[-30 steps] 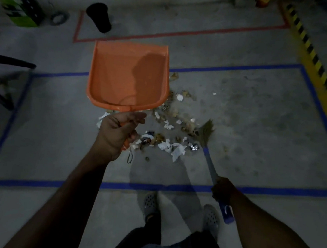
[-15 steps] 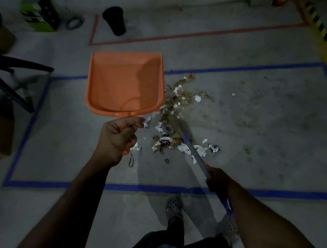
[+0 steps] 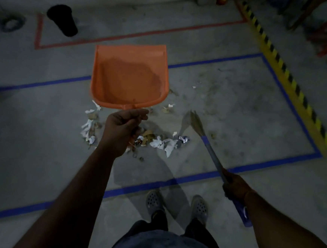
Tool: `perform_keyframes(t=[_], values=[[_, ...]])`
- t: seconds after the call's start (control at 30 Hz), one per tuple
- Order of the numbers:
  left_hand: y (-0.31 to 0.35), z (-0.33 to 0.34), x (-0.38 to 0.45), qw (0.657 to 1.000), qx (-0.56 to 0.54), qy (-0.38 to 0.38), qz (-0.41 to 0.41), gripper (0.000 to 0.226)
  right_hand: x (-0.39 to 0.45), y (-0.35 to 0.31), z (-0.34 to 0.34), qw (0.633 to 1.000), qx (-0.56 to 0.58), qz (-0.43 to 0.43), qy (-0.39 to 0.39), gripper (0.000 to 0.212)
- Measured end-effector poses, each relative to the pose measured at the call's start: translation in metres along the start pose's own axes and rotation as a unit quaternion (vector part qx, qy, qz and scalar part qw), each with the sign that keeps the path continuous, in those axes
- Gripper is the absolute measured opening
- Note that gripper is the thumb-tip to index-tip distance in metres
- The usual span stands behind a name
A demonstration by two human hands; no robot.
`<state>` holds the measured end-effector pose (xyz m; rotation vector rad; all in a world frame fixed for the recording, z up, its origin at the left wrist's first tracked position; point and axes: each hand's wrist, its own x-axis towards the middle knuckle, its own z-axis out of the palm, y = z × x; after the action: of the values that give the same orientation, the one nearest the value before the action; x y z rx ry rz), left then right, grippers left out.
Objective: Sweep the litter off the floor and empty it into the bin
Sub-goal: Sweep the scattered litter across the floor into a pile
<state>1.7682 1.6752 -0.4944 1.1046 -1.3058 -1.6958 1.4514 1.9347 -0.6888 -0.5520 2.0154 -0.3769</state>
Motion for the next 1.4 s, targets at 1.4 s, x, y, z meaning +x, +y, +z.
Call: perform_keyframes(t=[1.4], values=[[0.023, -0.067, -0.040, 0.992, -0.042, 0.113, 0.049, 0.033, 0.015, -0.092, 0.069, 0.993, -0.009, -0.069, -0.098, 0.071]])
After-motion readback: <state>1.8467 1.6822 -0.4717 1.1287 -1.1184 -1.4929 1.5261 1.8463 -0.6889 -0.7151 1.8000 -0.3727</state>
